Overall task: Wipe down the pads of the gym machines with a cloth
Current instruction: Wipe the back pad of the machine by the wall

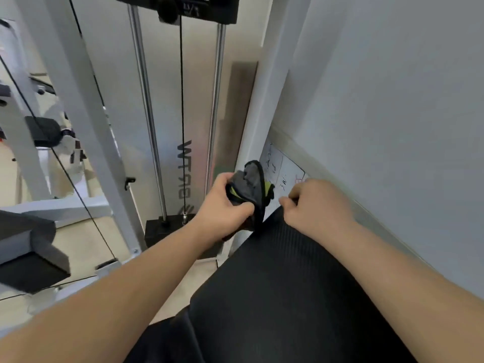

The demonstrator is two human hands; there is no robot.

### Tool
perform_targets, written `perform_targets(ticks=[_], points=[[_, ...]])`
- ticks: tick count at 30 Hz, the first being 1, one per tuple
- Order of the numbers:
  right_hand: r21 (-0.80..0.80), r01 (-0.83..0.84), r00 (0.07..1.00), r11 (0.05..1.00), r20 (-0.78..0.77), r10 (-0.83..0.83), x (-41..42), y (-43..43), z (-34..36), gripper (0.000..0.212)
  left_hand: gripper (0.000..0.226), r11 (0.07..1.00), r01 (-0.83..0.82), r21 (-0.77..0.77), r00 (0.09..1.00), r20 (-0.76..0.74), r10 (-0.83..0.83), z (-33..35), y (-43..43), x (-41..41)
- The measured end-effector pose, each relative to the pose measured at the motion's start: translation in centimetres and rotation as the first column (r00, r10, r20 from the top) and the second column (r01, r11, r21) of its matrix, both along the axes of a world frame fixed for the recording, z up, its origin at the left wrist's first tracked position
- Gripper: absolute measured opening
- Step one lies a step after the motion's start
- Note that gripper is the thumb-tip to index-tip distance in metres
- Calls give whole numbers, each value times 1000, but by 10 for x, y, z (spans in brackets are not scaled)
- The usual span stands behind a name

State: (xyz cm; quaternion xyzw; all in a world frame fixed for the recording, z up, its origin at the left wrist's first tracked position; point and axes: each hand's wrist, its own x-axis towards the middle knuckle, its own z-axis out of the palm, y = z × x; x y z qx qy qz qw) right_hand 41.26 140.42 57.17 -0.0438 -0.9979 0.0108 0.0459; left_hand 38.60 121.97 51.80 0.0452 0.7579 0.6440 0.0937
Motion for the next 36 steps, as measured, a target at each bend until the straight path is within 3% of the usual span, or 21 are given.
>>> perform_targets(ticks=[4,8,10,15,17,23,26,30,33,36], points=[[3,104,991,995,-88,-103,4,-4,-10,27,34,927,341,158,925,120,-361,-7,39,-25],[-1,163,979,987,-122,-162,7,-5,-13,26,28,913,305,269,931,116,-345,-36,50,-17],[14,182,974,983,-141,-179,7,-8,-14,27,27,919,310,243,922,158,-353,-56,37,-18],[134,182,968,974,-196,-154,12,-21,-16,37,26,940,334,-61,861,426,-278,-120,-31,7],[219,172,970,960,-205,-127,13,-25,-21,47,22,930,353,-101,841,471,-268,-131,-39,12],[244,145,958,959,-276,-74,17,-29,-32,47,21,951,283,124,946,131,-298,-71,14,-16],[273,123,958,954,-284,-42,18,-29,-33,43,21,970,237,58,971,29,-239,-74,21,-8],[264,102,953,959,-302,-18,19,-30,-36,42,22,976,218,-3,975,49,-218,-110,-2,7],[269,107,952,957,-305,-21,20,-30,-37,43,28,962,261,-81,952,186,-243,-113,-14,9],[274,111,949,955,-313,-21,20,-30,-38,38,23,966,260,8,954,150,-258,-84,-4,2]])
